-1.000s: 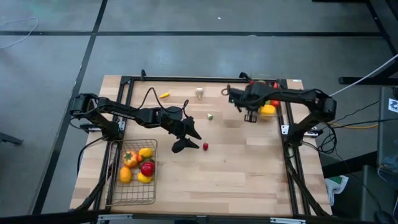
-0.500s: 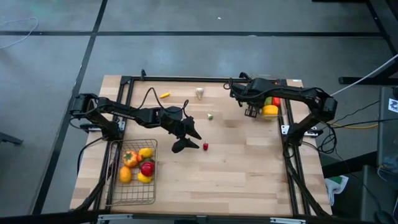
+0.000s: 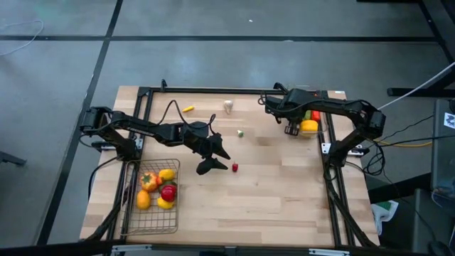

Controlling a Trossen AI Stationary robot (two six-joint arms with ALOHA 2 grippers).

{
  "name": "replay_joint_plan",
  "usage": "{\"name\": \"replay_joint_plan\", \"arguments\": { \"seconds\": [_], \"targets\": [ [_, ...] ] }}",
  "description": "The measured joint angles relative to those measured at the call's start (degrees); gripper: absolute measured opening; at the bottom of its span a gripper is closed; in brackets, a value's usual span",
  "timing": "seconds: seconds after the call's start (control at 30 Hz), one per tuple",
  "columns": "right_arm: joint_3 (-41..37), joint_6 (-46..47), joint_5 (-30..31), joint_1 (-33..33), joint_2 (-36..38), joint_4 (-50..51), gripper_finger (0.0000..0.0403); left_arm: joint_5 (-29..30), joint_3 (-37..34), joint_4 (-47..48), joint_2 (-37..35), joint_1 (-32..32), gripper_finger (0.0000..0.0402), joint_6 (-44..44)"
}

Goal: Sort produce into baskets
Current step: Put the green chili pepper into the transparent bin, then put the green mushroom into the transparent bin

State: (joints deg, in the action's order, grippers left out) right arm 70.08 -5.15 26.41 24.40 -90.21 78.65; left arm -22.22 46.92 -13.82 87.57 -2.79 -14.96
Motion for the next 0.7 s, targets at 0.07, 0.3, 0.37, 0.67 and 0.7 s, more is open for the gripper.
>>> {"name": "replay_joint_plan", "arguments": {
  "seconds": [0.07, 0.3, 0.37, 0.67, 0.7],
  "targets": [
    [0.0, 0.01, -1.05, 0.0, 0.0, 0.04, 0.0008, 0.0, 0.0, -0.02, 0.0, 0.0, 0.0237, 0.0],
    [0.0, 0.28, -3.89, 0.0, 0.0, -0.24, 0.0087, 0.0, -0.01, 0.0, 0.0, 0.0, 0.0237, 0.0],
    [0.0, 0.32, -3.61, 0.0, 0.0, -0.53, 0.0112, 0.0, -0.01, -0.02, 0.0, 0.0, 0.0237, 0.0],
    [0.0, 0.39, -3.56, 0.0, 0.0, -0.79, 0.0175, 0.0, -0.01, -0.01, 0.0, 0.0, 0.0237, 0.0],
    [0.0, 0.39, -3.59, 0.0, 0.0, -0.82, 0.0179, 0.0, -0.01, -0.02, 0.0, 0.0, 0.0237, 0.0]
  ]
}}
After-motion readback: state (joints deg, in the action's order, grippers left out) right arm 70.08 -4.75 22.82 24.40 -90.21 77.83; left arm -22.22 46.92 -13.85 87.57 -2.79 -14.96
